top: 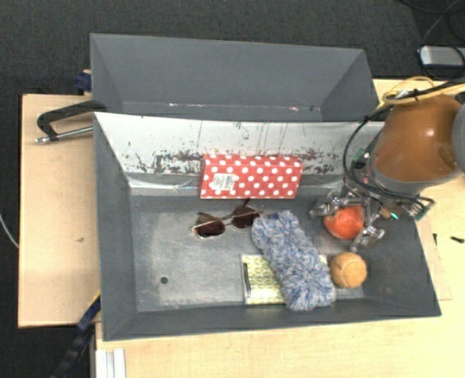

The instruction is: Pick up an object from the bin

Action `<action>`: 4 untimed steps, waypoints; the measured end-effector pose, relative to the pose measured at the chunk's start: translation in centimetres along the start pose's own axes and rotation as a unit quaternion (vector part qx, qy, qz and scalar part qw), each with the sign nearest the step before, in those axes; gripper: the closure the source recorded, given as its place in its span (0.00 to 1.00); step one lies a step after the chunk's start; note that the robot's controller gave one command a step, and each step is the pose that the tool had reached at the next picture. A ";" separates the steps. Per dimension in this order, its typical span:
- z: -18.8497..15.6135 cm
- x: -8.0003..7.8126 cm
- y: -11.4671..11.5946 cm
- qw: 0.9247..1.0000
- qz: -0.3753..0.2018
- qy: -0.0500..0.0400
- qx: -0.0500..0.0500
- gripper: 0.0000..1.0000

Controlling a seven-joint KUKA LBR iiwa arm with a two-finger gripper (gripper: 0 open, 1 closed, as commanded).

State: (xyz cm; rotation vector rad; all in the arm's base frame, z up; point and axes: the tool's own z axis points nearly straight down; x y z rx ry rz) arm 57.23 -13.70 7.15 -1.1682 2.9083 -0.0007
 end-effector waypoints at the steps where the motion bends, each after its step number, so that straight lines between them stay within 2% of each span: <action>1: 0.0 0.0 0.0 1.000 0.000 0.000 0.000 0.00; 2: -0.2 0.8 0.9 0.996 -0.086 -0.006 -0.002 0.00; 4: -0.2 1.1 1.2 0.995 -0.096 -0.007 -0.002 0.00</action>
Offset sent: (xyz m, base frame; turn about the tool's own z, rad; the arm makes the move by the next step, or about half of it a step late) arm -0.0218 -0.0098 -0.0015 -0.1930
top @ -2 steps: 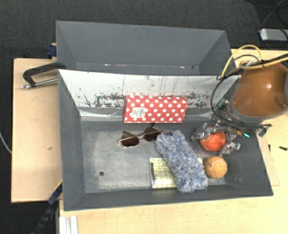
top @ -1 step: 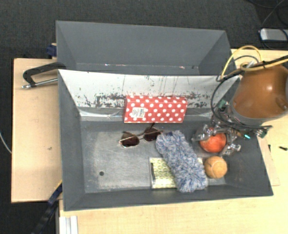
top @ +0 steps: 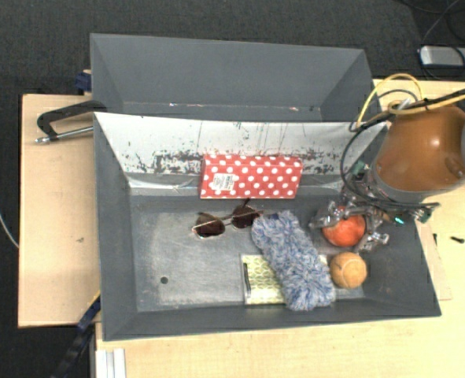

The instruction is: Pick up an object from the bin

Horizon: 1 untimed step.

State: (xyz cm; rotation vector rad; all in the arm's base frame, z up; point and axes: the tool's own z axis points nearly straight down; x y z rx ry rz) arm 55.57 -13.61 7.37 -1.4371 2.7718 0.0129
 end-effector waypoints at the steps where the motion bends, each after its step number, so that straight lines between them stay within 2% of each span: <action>1: 0.0 0.0 0.0 1.000 0.000 0.000 0.000 0.00</action>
Offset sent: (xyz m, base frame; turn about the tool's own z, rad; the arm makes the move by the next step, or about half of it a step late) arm -0.0294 -0.0144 -0.0037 -0.5025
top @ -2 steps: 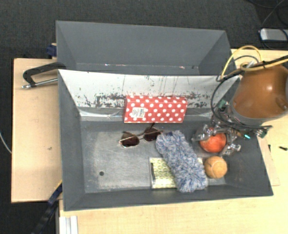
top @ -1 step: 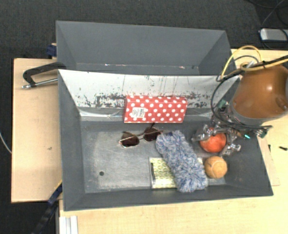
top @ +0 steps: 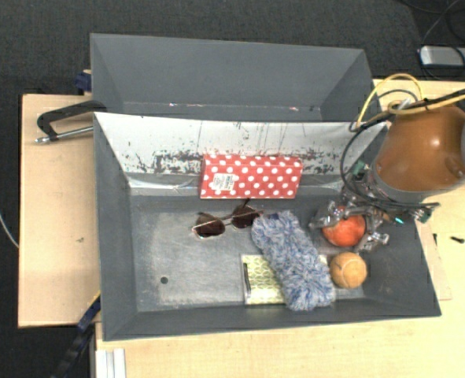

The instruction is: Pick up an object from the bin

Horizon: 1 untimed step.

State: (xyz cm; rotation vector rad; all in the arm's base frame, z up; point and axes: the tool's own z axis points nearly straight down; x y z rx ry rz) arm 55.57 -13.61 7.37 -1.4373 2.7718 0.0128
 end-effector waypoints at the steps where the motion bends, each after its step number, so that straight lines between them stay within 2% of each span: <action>1: -0.2 1.0 2.1 0.968 -0.250 -0.006 -0.002 1.00</action>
Offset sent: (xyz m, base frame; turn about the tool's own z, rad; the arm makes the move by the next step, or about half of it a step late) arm 0.0000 0.0000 0.0000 0.0000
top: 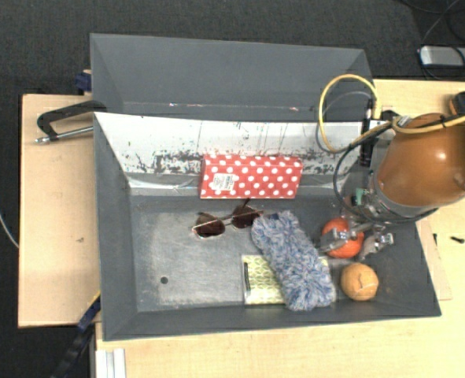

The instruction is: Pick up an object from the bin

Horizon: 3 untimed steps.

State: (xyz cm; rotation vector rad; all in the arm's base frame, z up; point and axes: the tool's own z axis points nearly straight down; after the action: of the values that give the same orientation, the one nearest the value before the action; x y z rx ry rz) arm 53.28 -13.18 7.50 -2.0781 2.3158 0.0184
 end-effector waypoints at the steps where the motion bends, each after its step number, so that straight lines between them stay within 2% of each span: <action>1: 0.0 0.0 0.0 1.000 0.000 0.000 0.000 1.00; 2: -4.6 0.8 -0.9 1.000 -0.001 0.012 -0.006 1.00; 3: -5.1 0.3 -0.9 1.000 -0.003 0.015 0.000 1.00</action>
Offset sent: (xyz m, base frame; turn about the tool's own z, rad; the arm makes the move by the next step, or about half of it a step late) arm 0.0305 -0.0087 0.1399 -0.0078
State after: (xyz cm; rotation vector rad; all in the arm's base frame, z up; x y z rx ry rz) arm 54.04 -13.68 12.64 -2.1013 2.3257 -0.0119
